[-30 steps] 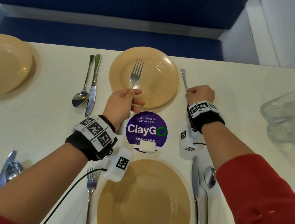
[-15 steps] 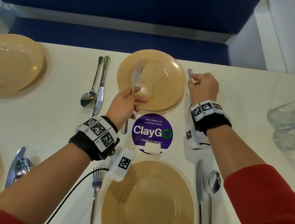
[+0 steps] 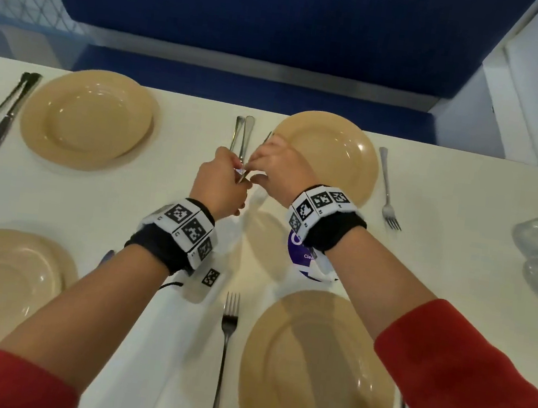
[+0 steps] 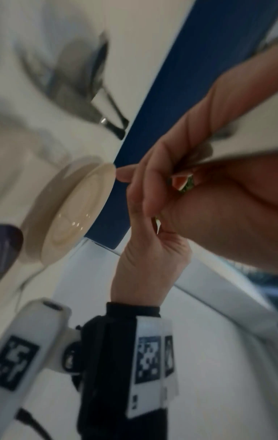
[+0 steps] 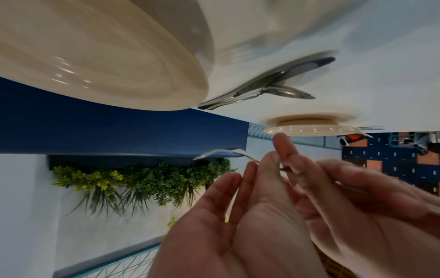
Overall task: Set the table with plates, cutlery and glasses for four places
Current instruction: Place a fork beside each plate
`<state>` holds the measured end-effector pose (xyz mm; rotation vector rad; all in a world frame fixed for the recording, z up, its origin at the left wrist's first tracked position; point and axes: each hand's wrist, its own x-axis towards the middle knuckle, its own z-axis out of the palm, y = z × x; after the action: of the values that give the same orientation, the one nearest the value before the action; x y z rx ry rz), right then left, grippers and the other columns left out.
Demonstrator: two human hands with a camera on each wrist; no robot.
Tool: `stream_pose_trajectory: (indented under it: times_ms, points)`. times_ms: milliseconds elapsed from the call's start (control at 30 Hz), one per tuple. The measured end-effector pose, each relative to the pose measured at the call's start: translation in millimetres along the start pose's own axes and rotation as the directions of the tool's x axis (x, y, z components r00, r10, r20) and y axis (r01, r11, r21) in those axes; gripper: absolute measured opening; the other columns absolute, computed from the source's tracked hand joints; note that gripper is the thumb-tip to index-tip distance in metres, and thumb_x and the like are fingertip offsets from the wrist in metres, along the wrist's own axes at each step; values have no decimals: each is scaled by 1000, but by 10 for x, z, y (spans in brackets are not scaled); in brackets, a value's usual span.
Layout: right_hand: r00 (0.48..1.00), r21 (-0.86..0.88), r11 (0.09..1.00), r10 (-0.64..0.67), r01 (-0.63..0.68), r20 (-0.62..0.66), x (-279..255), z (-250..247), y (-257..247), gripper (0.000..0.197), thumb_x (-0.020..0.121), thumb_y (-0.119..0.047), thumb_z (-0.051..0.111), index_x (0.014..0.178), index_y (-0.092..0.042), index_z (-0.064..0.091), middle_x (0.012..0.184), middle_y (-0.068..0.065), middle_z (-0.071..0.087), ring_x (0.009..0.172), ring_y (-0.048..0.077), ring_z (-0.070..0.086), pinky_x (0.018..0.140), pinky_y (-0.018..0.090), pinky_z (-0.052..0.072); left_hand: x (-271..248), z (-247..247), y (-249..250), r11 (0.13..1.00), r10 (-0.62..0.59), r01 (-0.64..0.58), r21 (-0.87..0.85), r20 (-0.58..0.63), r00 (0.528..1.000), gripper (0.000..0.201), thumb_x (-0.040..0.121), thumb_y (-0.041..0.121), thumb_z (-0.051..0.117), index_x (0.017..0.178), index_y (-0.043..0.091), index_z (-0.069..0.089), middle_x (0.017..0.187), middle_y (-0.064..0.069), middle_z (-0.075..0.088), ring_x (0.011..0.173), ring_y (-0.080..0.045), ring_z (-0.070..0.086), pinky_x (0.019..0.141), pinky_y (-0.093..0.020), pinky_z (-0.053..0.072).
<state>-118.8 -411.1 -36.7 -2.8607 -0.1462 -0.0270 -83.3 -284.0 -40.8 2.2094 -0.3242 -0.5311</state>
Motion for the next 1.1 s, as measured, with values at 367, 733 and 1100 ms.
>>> stream_pose_trajectory:
  times_ms: [367, 733, 1100]
  points:
    - [927, 19, 927, 372, -373, 50, 505, 41, -517, 25, 93, -27, 53, 112, -23, 70, 111, 6, 65, 106, 23, 53, 82, 26, 38, 91, -999, -422, 971, 219, -181, 155, -274, 937, 52, 78, 29, 75, 118, 14, 46, 112, 1, 57, 106, -18, 48, 86, -27, 40]
    - [807, 568, 656, 590, -497, 23, 899, 239, -1049, 24, 82, -26, 70, 100, -12, 75, 89, 10, 75, 78, 16, 68, 81, 20, 53, 512, -1031, -596, 903, 6, -85, -421, -187, 982, 14, 92, 22, 58, 99, 19, 70, 80, 3, 69, 76, -13, 64, 87, -37, 55]
    - [779, 490, 650, 619, -580, 102, 738, 329, -759, 38, 82, -26, 70, 119, -16, 65, 110, 0, 69, 92, 8, 56, 90, 22, 46, 1146, -840, -804, 922, 37, -47, 384, 33, 999, 33, 98, 13, 43, 128, 12, 57, 114, -13, 66, 104, -29, 61, 83, -32, 46]
